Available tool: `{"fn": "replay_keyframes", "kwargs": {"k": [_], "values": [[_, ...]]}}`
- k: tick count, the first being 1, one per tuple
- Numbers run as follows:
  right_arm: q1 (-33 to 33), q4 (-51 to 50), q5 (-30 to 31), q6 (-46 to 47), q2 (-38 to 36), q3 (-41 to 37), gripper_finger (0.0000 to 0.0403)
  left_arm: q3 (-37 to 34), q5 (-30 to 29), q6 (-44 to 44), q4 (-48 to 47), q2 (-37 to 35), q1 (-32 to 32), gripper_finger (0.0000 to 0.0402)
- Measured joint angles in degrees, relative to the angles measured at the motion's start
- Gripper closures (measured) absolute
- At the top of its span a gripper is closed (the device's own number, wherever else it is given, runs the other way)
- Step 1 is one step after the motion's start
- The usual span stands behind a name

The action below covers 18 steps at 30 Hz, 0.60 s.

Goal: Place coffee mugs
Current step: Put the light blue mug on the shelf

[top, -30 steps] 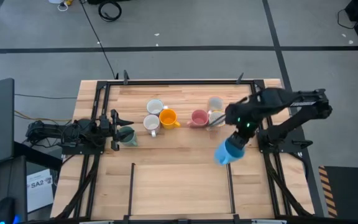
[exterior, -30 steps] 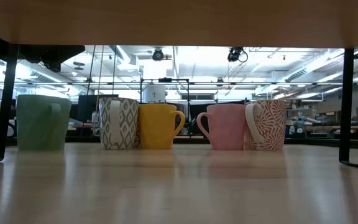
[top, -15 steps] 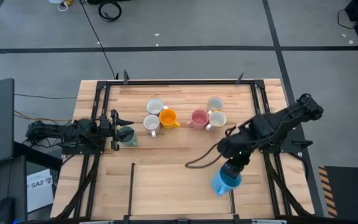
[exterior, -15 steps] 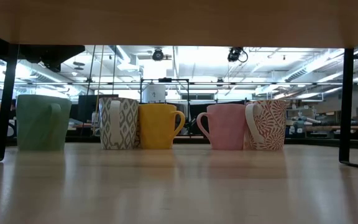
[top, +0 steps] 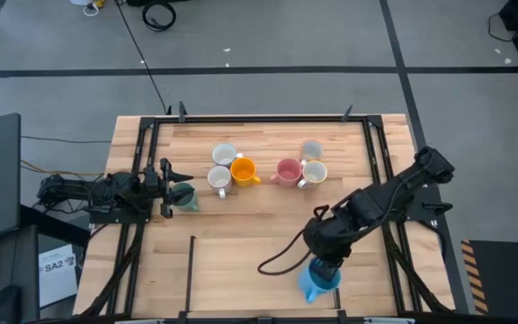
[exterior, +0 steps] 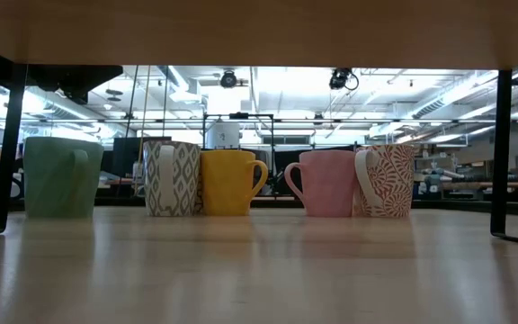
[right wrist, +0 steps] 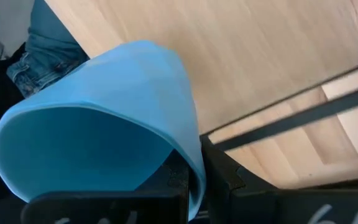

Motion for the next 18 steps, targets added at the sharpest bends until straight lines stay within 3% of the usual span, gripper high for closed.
{"fn": "replay_keyframes", "kwargs": {"k": [18], "values": [[2.5, -1.6, 3.1, -1.2, 2.1, 1.1, 0.0375, 0.0, 0.0, 0.0, -0.2, 0.0, 0.0, 0.0216]]}}
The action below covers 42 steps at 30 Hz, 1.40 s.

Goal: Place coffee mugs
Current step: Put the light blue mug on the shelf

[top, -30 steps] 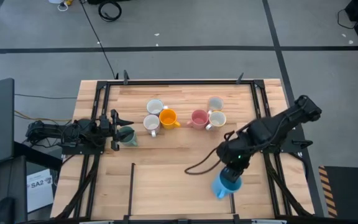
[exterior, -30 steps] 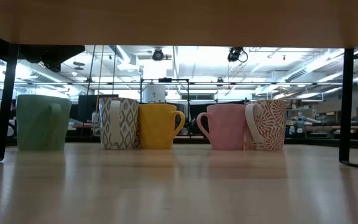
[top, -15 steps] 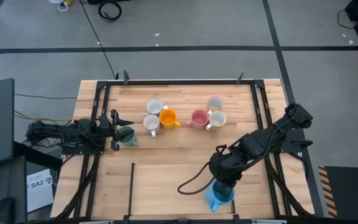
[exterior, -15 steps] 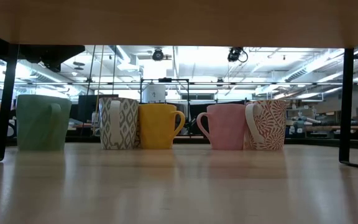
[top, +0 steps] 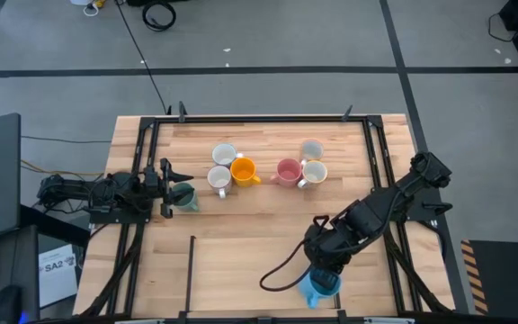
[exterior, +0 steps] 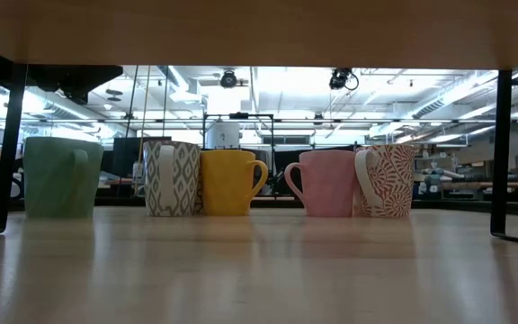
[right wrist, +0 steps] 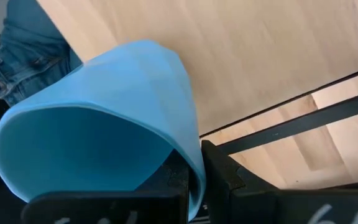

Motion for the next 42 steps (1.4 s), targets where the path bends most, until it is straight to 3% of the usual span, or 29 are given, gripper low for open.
{"fn": "replay_keyframes", "kwargs": {"k": [42], "values": [[0.6, 2.4, 1.0, -2.3, 0.0, -0.4, 0.0373, 0.0, 0.0, 0.0, 0.0, 0.0, 0.0, 0.0216]]}}
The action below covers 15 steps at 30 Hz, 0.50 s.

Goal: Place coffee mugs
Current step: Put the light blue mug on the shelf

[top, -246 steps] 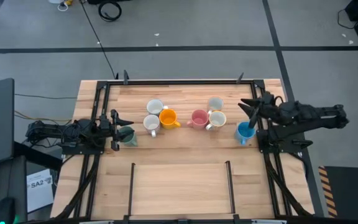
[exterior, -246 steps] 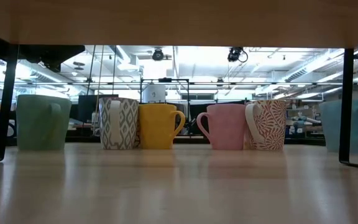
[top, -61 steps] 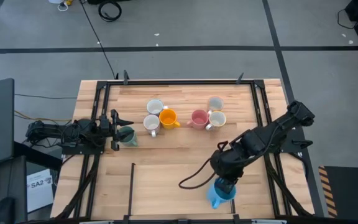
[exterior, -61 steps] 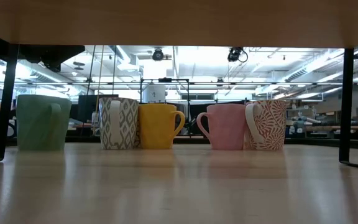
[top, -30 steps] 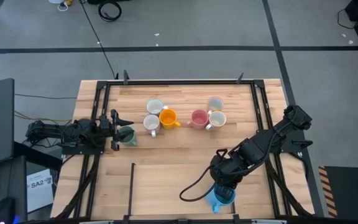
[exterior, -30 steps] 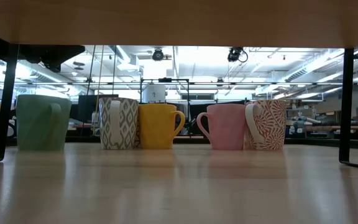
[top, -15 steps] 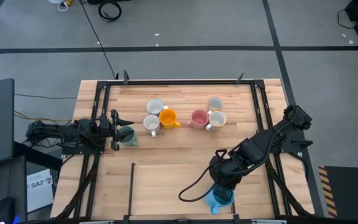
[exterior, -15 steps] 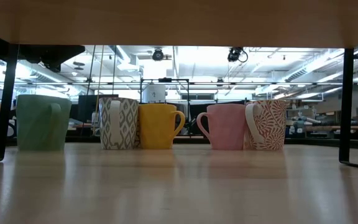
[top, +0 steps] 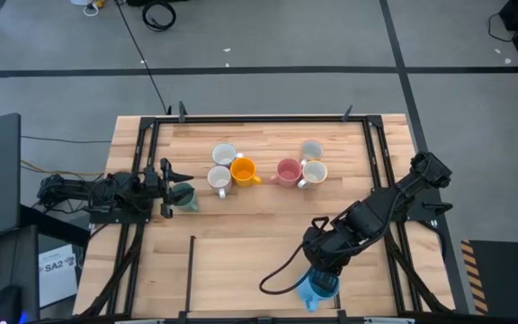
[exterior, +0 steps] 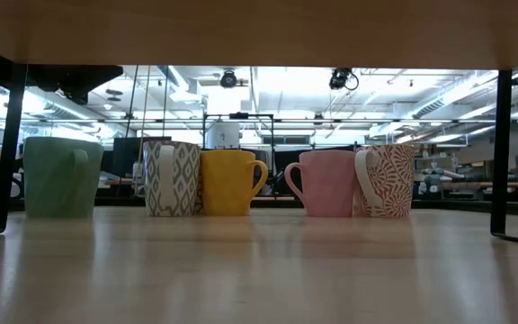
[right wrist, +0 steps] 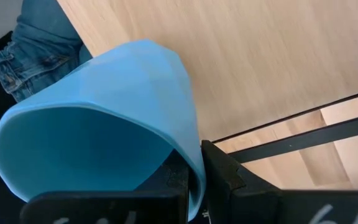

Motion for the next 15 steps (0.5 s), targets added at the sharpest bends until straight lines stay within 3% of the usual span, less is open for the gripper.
{"fn": "replay_keyframes", "kwargs": {"k": [15], "values": [[0.1, 0.4, -0.5, -0.1, 0.0, -1.9, 0.0366, 0.0, 0.0, 0.0, 0.0, 0.0, 0.0, 0.0216]]}}
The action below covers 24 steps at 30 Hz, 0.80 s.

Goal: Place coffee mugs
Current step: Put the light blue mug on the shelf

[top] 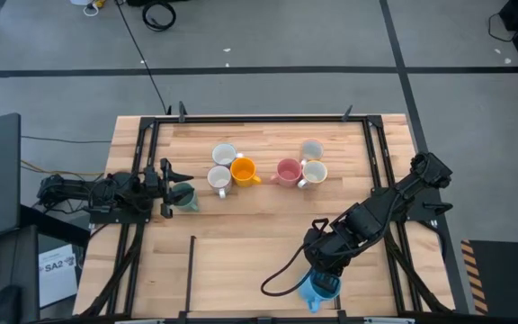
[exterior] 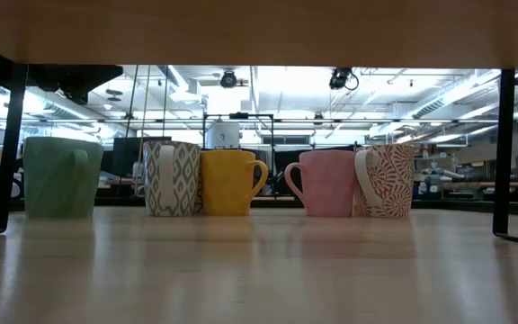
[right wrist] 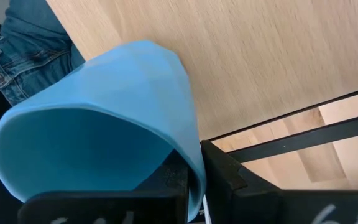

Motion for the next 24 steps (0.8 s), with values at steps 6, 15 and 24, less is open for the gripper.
{"fn": "replay_keyframes", "kwargs": {"k": [6, 15, 24], "values": [[0.0, 0.1, 0.0, 0.0, 0.0, 0.0, 0.0358, 0.0, 0.0, 0.0, 0.0, 0.0, 0.0, 0.0216], [0.0, 0.2, -0.1, 0.0, 0.0, -0.1, 0.0356, 0.0, 0.0, 0.0, 0.0, 0.0, 0.0, 0.0216], [-0.2, 0.3, -0.1, 0.9, 0.0, -0.1, 0.0344, 0.0, 0.0, 0.0, 0.0, 0.0, 0.0, 0.0216]]}}
